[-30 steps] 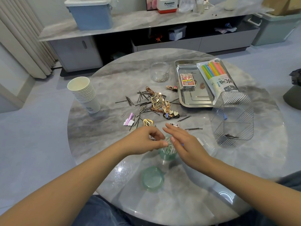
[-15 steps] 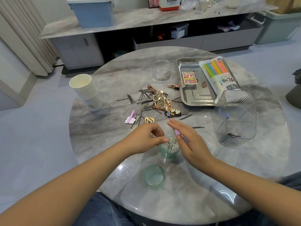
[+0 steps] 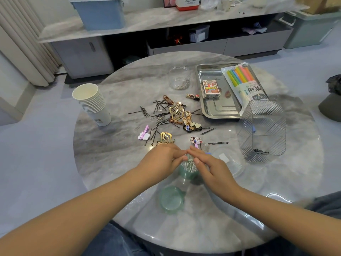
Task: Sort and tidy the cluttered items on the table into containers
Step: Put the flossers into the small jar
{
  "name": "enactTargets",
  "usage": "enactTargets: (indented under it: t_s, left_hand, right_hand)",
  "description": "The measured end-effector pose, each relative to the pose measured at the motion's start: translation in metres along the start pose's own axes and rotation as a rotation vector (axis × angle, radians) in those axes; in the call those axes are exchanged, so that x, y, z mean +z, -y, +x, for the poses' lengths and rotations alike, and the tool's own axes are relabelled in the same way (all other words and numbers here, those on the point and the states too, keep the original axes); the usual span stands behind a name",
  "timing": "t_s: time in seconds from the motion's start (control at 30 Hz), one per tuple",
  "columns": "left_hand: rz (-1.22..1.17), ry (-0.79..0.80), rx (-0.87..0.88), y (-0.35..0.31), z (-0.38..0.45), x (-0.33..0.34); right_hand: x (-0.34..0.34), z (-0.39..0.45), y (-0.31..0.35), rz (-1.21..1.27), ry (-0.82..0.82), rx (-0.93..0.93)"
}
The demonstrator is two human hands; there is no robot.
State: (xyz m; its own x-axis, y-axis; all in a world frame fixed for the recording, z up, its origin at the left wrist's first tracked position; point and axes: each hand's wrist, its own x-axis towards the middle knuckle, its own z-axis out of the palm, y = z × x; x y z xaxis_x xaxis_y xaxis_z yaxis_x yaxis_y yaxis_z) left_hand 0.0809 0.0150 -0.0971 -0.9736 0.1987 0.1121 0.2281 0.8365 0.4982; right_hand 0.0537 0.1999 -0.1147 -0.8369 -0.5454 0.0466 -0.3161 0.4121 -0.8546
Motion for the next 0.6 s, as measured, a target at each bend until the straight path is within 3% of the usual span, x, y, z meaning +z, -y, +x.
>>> enactTargets:
  t_s: [0.13,0.27,0.37,0.6]
  left_hand:
    - [-0.011,0.058,-0.047,-0.003,0.0,-0.006]
    - [-0.295,0.239,-0.208,-0.004,-0.005,-0.009]
    - [-0.257,0.31,-0.199,-0.005,-0.007,0.001]
    - [-0.13,0.074,-0.294,0.002,-0.011,-0.003]
  right_hand:
    - [-0.002,-0.007,0.0,0.04,0.012,-0.005]
    - [0.002,-0.01,-0.005,0.065,-0.114,0.087]
    - [0.005,-0.009,-0.004,0.15,-0.11,0.155]
    - [0.007,0.0,0.001,0.18,-0.007,0.118]
